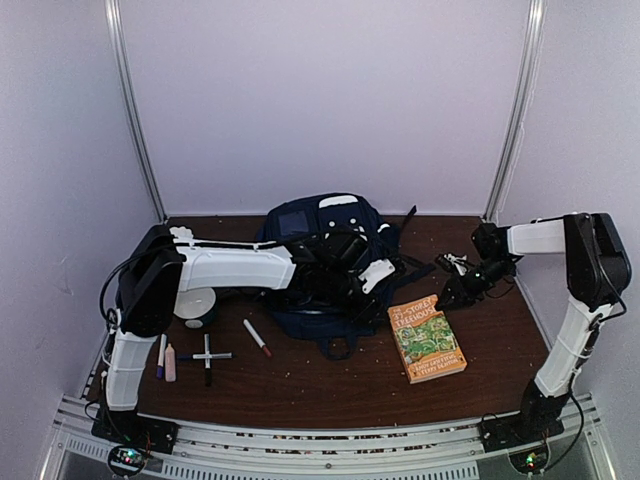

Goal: Pack the student bag
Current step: Pick up the book at the corner of the board.

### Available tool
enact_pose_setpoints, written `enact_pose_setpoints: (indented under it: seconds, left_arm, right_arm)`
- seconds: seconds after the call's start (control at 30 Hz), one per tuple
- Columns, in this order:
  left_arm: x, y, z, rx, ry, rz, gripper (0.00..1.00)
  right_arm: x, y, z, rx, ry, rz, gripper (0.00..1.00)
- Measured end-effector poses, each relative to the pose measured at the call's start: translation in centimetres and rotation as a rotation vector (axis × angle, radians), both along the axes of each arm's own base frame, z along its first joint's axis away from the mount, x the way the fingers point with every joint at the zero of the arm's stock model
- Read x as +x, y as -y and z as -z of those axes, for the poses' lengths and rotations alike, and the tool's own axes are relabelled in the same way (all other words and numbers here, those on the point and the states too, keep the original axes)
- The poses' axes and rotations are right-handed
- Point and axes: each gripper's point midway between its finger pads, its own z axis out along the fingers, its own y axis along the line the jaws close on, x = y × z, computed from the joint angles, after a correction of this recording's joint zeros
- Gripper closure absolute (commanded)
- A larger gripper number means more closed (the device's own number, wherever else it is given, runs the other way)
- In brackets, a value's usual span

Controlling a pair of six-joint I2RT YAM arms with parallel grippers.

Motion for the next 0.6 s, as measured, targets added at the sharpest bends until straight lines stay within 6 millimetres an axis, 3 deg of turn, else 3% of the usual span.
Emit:
enact_pose_setpoints:
  seconds: [0.27,0.6]
  left_arm:
    - [0.1,0.2,-0.3,-0.005,0.006,0.003,0.5]
    - [0.0,0.1,0.5,0.013,-0.003,0.005,0.5]
  right_arm:
    - [0.0,-0.1,-0.3,0.01,0.001,0.006,0.77]
    - [0.0,-0.3,-1.6,0.022,0.04,0.003,0.79]
